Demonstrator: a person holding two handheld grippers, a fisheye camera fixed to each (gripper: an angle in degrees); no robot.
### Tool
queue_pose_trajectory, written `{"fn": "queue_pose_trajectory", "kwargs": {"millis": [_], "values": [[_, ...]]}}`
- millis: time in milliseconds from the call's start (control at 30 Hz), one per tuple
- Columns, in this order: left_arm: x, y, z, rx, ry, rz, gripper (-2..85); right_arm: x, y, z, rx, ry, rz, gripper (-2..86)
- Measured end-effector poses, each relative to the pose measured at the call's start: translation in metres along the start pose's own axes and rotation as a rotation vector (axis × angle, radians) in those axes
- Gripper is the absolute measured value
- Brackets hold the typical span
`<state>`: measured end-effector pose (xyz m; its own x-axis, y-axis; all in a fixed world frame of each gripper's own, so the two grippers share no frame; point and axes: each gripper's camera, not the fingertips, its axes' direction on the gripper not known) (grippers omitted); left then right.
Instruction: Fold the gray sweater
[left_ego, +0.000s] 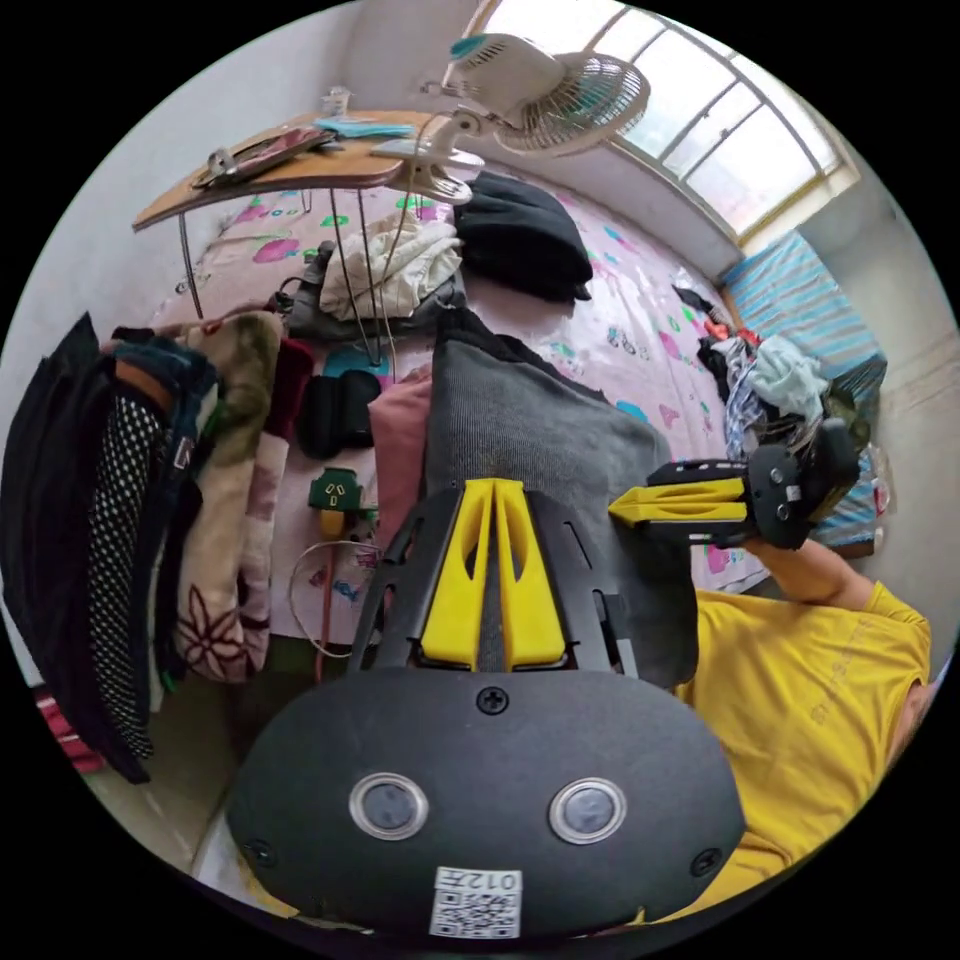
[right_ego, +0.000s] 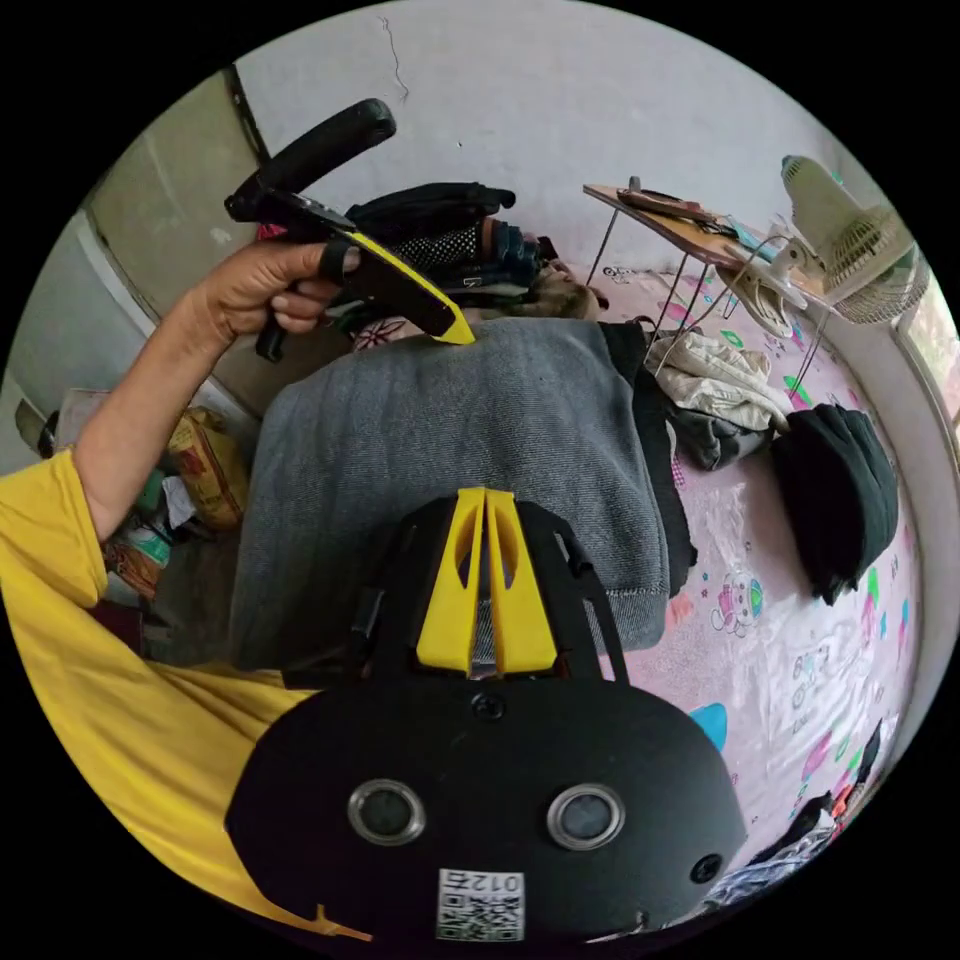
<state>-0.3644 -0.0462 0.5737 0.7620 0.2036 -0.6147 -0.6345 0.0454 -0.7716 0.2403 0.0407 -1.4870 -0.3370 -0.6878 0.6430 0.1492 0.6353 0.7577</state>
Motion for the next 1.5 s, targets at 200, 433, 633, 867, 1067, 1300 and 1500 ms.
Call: {"fn": "queue_pose_trajectory", "kwargs": {"millis": [200, 433, 633, 867, 1067, 1300, 1500], "values": [[-0.003, 0.024, -0.027, 0.075, 0.040, -0.064, 0.4, -0.021, 0.013, -0.029, 0.065, -0.032, 0.063, 0.0], [0.036, 0.081, -0.040, -0.002, -0.121, -0.026, 0.4, -0.080, 0.041, -0.019, -0.021, 0.009, -0.091, 0.0], [0.030, 0.115, -0.068, 0.097, -0.058, -0.110, 0.4, -0.091, 0.050, -0.044, 0.029, -0.010, -0.019, 0.0], [0.064, 0.179, -0.076, 0.045, -0.173, -0.109, 0.3, -0.125, 0.089, -0.046, -0.012, -0.016, -0.096, -0.1], [0.044, 0.192, -0.076, 0.084, -0.057, -0.181, 0.3, -0.121, 0.111, -0.069, 0.100, -0.083, 0.018, -0.1], [0.070, 0.213, -0.085, 0.085, -0.165, -0.185, 0.4, -0.165, 0.135, -0.079, 0.152, -0.238, -0.196, -0.1], [0.066, 0.221, -0.094, 0.095, -0.082, -0.213, 0.3, -0.184, 0.154, -0.058, 0.071, -0.119, -0.241, -0.1]]}}
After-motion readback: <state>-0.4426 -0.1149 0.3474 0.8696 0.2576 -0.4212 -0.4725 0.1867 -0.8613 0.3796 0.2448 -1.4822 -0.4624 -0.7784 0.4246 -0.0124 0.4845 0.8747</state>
